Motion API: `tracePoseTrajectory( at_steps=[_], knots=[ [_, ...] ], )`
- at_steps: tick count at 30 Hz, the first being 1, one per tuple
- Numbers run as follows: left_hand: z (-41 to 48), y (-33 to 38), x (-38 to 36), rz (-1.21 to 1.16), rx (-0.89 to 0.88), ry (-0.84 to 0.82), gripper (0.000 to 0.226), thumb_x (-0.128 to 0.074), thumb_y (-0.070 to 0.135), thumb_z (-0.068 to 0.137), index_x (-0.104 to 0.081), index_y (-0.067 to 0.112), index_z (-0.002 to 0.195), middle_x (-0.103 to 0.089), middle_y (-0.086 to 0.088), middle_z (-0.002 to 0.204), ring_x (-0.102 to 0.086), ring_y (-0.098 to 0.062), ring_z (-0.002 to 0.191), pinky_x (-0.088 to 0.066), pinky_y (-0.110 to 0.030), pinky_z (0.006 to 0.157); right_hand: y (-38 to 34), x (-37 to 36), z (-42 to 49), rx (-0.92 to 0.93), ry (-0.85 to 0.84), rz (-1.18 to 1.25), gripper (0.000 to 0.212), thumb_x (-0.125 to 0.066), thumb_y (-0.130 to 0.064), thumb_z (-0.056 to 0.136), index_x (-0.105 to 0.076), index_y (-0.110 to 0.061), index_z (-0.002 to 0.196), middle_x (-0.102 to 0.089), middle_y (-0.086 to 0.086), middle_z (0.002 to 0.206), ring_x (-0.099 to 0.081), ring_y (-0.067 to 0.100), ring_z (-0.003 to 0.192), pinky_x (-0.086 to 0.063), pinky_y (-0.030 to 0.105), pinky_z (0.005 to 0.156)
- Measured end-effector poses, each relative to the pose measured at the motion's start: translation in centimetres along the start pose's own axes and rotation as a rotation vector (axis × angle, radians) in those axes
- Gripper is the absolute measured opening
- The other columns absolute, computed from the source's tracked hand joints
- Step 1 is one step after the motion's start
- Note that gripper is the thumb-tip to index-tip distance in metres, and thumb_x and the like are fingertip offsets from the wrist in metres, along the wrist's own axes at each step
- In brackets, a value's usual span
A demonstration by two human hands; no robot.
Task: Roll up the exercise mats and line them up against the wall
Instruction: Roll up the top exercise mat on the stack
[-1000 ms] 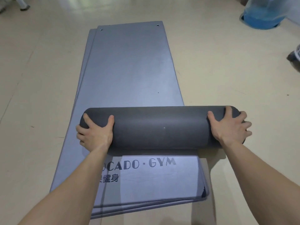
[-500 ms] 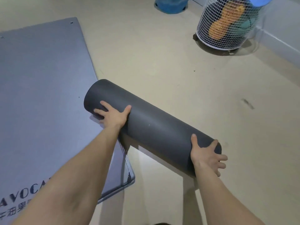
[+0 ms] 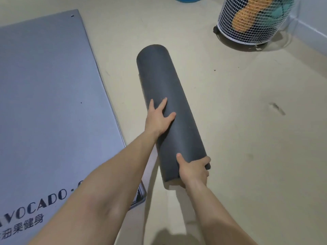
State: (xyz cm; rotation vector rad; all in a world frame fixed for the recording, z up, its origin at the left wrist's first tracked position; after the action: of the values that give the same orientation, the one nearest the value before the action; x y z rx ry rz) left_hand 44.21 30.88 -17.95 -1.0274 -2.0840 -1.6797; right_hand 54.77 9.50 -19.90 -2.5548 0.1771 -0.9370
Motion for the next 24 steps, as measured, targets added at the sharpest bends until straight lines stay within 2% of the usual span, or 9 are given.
tracePoseTrajectory(
  at_steps=[2,4,7,8,10,13,15,20,24],
  knots=[
    [-0.9,-0.7,-0.4,0.065,-0.020,-0.040,0.094,-0.074,0.061,0.084,-0.022,0.047,0.161,0.004,0.002,0.174,-0.019,-0.025,0.158,-0.031,-0.042,0.123,-1.8,-1.2,-1.4,0.093,-0.054,-0.056,0.064,-0.062,-0.050,0.094,-0.023,-0.015,0.132,-0.051,0.017,0.135,-0.057,0.042,0.115,-0.056,0.048,0.085],
    [-1.1,-2.2,0.3,0.035,0.017,-0.068,0.100,-0.079,0.062,0.080,-0.020,0.050,0.161,0.003,0.005,0.174,-0.024,-0.024,0.156,-0.032,-0.040,0.121,-4.1,-0.5,-2.3,0.244,-0.010,-0.331,0.046,-0.049,-0.049,0.102,-0.040,-0.014,0.130,-0.062,0.013,0.128,-0.064,0.038,0.110,-0.048,0.036,0.078],
    [-0.2,-4.0,1.9,-0.067,0.029,-0.106,0.102,-0.081,0.059,0.080,-0.021,0.050,0.161,0.000,0.005,0.174,-0.026,-0.021,0.156,-0.029,-0.035,0.120,-8.1,1.6,-1.5,0.463,0.180,-0.647,0.049,-0.037,-0.056,0.103,-0.059,-0.019,0.125,-0.064,0.008,0.121,-0.062,0.033,0.112,-0.040,0.037,0.075],
    [-0.1,-4.5,2.0,-0.093,0.018,-0.115,0.101,-0.081,0.059,0.080,-0.020,0.051,0.161,0.000,0.006,0.174,-0.026,-0.020,0.156,-0.028,-0.034,0.119,-9.4,1.8,-0.9,0.509,0.194,-0.608,0.052,-0.037,-0.059,0.102,-0.055,-0.021,0.133,-0.059,0.009,0.127,-0.057,0.033,0.117,-0.043,0.039,0.080],
    [-0.4,-5.2,1.7,-0.126,0.004,-0.120,0.100,-0.079,0.060,0.082,-0.017,0.053,0.160,0.001,0.008,0.174,-0.025,-0.018,0.156,-0.027,-0.031,0.117,-11.5,0.3,0.8,0.583,0.071,-0.481,0.059,-0.036,-0.060,0.103,-0.037,-0.031,0.154,-0.045,0.010,0.147,-0.046,0.034,0.132,-0.045,0.045,0.098],
    [-0.4,-5.8,1.6,-0.133,-0.001,-0.127,0.098,-0.075,0.062,0.085,-0.013,0.055,0.160,0.004,0.008,0.174,-0.023,-0.017,0.157,-0.027,-0.034,0.120,-13.4,-3.7,2.5,0.634,-0.115,-0.380,0.062,-0.028,-0.059,0.106,-0.007,-0.045,0.163,-0.010,0.007,0.170,-0.025,0.035,0.151,-0.031,0.052,0.119],
    [-0.2,-5.8,1.7,-0.115,0.003,-0.134,0.095,-0.072,0.063,0.087,-0.011,0.057,0.159,0.006,0.009,0.173,-0.024,-0.018,0.156,-0.029,-0.036,0.120,-13.5,-5.1,3.4,0.616,-0.072,-0.341,0.062,-0.022,-0.062,0.105,0.002,-0.049,0.161,-0.001,0.006,0.172,-0.020,0.036,0.153,-0.030,0.055,0.119],
    [-0.2,-7.4,0.7,0.087,-0.027,-0.080,0.092,-0.062,0.074,0.086,-0.001,0.064,0.155,0.014,0.014,0.172,-0.033,-0.023,0.153,-0.044,-0.040,0.112,-11.9,-6.9,4.6,0.647,0.190,-0.500,0.062,-0.009,-0.060,0.102,0.001,-0.046,0.162,-0.010,0.011,0.169,-0.032,0.036,0.145,-0.046,0.054,0.103],
    [0.5,-9.0,-1.1,0.292,-0.054,-0.005,0.088,-0.046,0.082,0.087,0.010,0.066,0.152,0.022,0.012,0.170,-0.015,-0.023,0.157,-0.054,-0.042,0.094,-10.5,-9.1,7.0,0.605,0.288,-0.599,0.064,-0.007,-0.057,0.101,-0.005,-0.042,0.163,-0.014,0.015,0.168,-0.034,0.038,0.143,-0.047,0.056,0.097]
  ],
)
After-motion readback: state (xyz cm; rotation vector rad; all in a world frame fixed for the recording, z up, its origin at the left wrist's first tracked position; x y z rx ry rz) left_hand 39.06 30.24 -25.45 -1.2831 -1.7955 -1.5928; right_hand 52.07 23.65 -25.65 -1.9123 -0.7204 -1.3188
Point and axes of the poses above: each hand's wrist, its own z-axis towards the middle knuckle, its own x-axis out of the back of the hand, y = z × x, the point moved 7 cm from there along z, towards the middle knuckle
